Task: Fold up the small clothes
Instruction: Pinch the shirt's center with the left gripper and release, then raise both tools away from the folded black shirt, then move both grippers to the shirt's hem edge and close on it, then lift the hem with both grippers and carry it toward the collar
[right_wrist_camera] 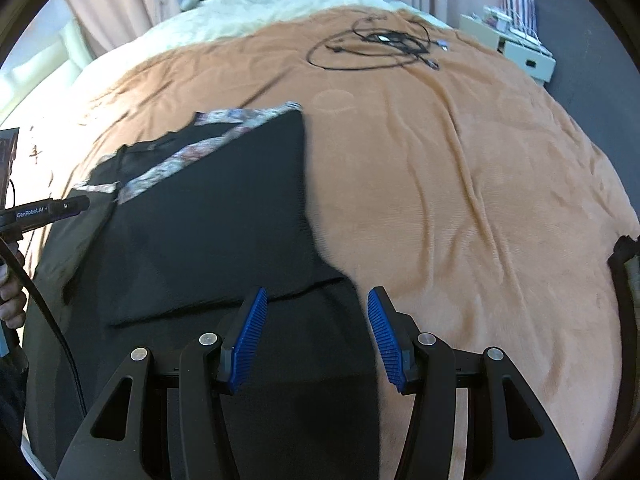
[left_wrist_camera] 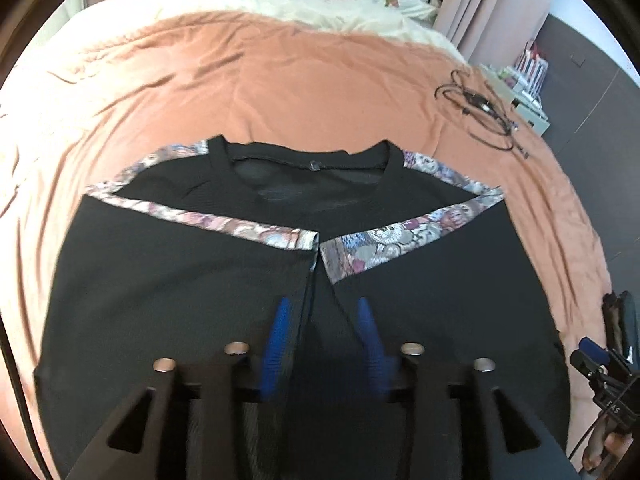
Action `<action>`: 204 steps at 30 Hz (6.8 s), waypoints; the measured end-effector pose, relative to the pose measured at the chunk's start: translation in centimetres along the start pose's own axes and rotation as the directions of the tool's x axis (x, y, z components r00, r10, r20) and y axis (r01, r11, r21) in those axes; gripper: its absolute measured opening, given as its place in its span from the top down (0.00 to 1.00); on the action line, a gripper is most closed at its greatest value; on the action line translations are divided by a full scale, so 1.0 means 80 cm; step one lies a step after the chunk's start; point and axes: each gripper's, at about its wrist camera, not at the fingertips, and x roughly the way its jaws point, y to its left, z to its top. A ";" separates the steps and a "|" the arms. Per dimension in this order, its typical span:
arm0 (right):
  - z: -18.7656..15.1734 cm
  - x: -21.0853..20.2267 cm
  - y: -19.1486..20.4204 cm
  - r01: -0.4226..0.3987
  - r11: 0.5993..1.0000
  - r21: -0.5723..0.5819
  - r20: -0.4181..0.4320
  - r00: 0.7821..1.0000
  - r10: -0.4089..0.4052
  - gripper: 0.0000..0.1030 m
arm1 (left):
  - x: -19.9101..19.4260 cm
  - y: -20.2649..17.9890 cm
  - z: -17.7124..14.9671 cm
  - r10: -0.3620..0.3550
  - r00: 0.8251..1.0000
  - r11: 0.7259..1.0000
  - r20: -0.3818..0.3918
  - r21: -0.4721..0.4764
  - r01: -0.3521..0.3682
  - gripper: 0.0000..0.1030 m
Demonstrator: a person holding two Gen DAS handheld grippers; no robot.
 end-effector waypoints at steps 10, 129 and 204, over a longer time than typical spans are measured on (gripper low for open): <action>-0.056 -0.066 0.018 -0.063 0.998 0.024 0.017 0.998 0.063 0.20 | -0.093 0.028 -0.066 -0.016 0.997 1.000 0.070 0.011 0.015 0.15; -0.460 -0.183 -0.176 -0.618 0.644 0.451 0.354 0.787 0.506 0.43 | -0.297 0.269 -0.556 -0.308 0.908 0.806 0.284 -0.429 0.407 0.25; -0.560 -0.365 -0.145 -0.556 0.790 0.257 0.527 0.766 0.368 1.00 | -0.535 0.269 -0.674 -0.173 0.814 0.822 0.555 -0.373 0.429 0.96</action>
